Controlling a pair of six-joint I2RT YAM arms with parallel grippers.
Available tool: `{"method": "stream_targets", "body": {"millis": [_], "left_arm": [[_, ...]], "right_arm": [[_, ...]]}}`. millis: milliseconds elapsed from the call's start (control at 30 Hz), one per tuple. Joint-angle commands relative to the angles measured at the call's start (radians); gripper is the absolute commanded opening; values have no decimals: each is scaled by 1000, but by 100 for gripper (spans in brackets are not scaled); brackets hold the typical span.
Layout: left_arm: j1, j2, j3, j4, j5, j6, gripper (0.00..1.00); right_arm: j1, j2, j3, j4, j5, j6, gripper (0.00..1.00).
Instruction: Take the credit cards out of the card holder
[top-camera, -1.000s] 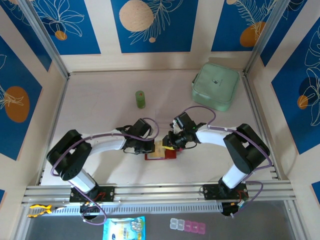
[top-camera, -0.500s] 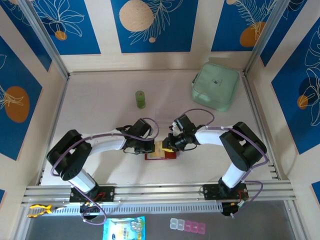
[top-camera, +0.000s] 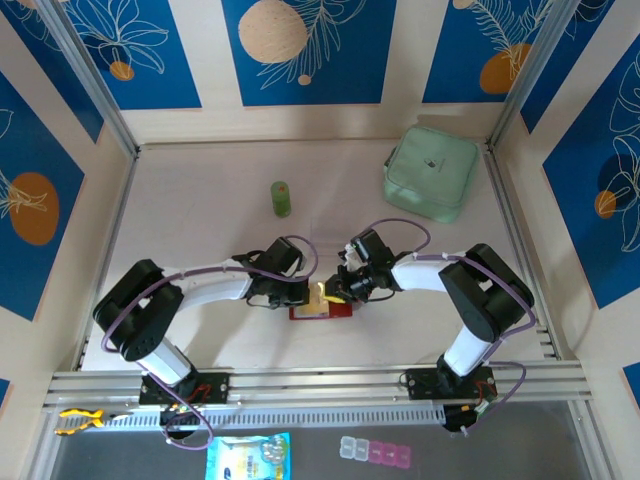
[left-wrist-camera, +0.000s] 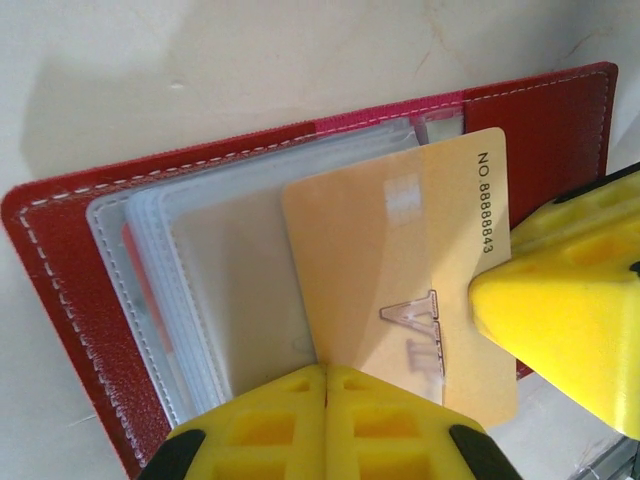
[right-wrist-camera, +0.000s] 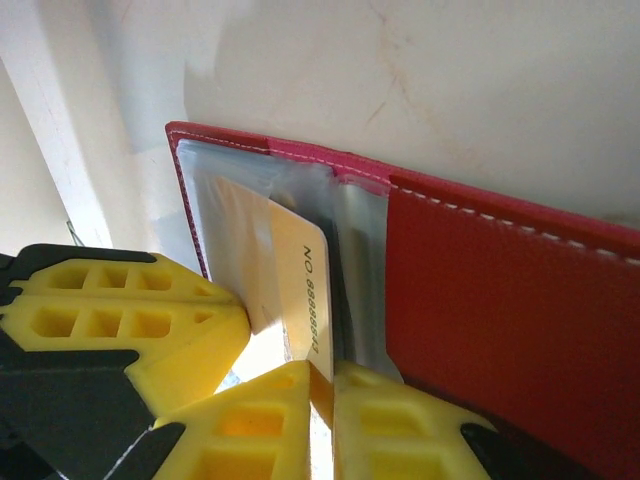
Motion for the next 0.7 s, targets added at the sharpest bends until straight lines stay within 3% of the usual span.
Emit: {"method": "stream_targets", "body": {"millis": [0, 400, 667], "left_arm": [[-7, -22, -29, -41, -39, -5, 2], [-6, -30, -35, -40, -38, -7, 2], [-6, -79, 1, -71, -55, -4, 8]], "right_arm": [[-9, -28, -26, -24, 5, -5, 10], [-78, -157, -38, -176, 36, -91, 8], [-98, -266, 30, -315, 62, -273, 6]]}}
